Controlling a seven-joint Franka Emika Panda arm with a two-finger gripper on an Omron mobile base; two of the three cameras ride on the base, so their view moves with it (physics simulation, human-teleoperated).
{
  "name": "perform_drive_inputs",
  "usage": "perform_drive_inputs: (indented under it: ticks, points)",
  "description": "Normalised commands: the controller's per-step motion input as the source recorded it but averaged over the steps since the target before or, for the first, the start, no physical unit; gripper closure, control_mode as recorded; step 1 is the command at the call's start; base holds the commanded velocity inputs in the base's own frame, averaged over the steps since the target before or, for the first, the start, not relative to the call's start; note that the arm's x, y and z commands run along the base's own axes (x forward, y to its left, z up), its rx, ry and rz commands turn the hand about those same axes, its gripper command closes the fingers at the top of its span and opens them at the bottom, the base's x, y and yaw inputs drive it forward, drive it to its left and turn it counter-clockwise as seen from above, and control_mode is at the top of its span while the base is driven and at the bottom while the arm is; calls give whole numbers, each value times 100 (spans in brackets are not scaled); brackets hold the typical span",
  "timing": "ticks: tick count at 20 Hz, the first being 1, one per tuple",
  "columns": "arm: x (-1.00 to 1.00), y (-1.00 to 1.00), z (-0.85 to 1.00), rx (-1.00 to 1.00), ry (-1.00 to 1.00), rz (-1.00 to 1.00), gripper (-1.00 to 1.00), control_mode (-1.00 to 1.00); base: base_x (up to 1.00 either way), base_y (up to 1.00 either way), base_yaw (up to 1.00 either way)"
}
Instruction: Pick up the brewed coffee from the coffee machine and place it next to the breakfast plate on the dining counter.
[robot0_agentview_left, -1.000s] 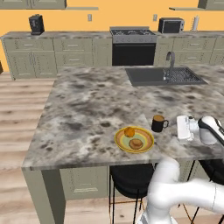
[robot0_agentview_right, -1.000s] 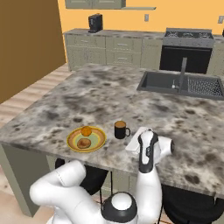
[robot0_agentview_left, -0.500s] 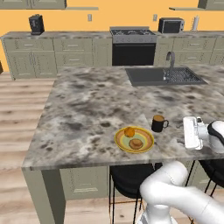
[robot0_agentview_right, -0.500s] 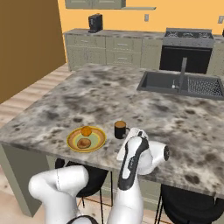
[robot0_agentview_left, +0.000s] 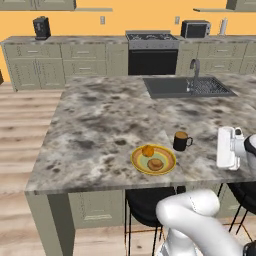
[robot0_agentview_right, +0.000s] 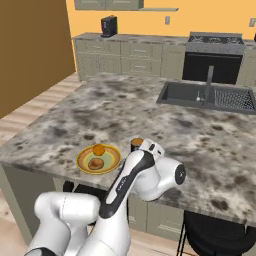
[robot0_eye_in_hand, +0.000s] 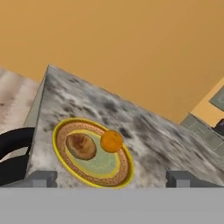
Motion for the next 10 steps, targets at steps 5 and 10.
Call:
perform_drive_inputs:
  ticks: [5,10]
  points:
    - [-36,-35,0,0,-1,0,-100,-100,0,0,0]
    - [-63,-71,0,5,-7,0,-100,-100,0,0,0]
